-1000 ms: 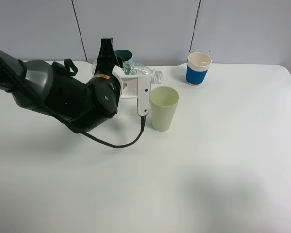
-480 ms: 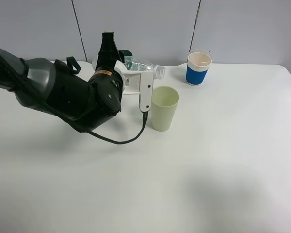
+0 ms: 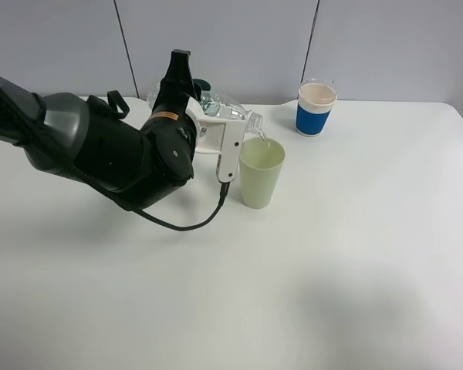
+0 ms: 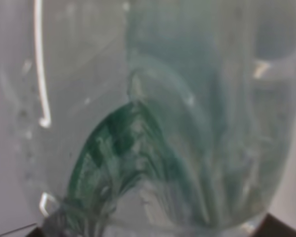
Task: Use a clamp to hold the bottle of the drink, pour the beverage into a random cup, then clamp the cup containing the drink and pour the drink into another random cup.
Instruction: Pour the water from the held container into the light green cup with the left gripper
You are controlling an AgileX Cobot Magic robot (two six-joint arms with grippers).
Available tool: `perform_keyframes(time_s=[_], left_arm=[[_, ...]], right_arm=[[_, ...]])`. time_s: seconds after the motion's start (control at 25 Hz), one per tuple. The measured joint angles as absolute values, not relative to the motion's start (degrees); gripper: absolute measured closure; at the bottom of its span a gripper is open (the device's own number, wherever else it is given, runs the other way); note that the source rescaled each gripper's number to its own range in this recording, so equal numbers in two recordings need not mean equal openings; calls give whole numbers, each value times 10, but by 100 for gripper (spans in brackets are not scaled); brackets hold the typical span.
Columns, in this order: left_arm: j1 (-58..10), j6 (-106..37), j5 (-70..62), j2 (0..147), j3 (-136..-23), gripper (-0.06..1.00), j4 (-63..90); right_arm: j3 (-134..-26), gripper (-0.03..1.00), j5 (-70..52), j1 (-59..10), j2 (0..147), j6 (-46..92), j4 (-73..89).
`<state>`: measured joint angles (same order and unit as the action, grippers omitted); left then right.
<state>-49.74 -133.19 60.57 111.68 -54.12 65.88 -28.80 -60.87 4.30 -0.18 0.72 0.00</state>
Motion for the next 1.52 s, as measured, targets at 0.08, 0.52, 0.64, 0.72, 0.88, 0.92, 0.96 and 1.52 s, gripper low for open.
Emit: perform_keyframes(time_s=[0.08, 0.52, 0.64, 0.72, 0.88, 0.92, 0.96, 1.52], left_arm=[[-497, -1332, 612, 1117, -541, 94, 653], [-497, -1345, 625, 1117, -541, 94, 649], [-497, -1352, 627, 1117, -541, 94, 649], [-497, -1353, 633, 1117, -541, 94, 649], [-497, -1355, 649, 1117, -541, 94, 649], [-497, -1355, 652, 1117, -541, 94, 649], [-497, -1356, 652, 1117, -541, 94, 649], [-497, -1406, 658, 1117, -542, 94, 646]], right_arm=[[-288, -3, -609, 43, -2, 7, 0], [-288, -3, -609, 43, -2, 7, 0], [-288, -3, -609, 43, -2, 7, 0], [-288, -3, -609, 43, -2, 7, 0], [-288, -3, -609, 43, -2, 7, 0], [-288, -3, -609, 43, -2, 7, 0], [-288, -3, -609, 43, -2, 7, 0], [-288, -3, -609, 43, -2, 7, 0]])
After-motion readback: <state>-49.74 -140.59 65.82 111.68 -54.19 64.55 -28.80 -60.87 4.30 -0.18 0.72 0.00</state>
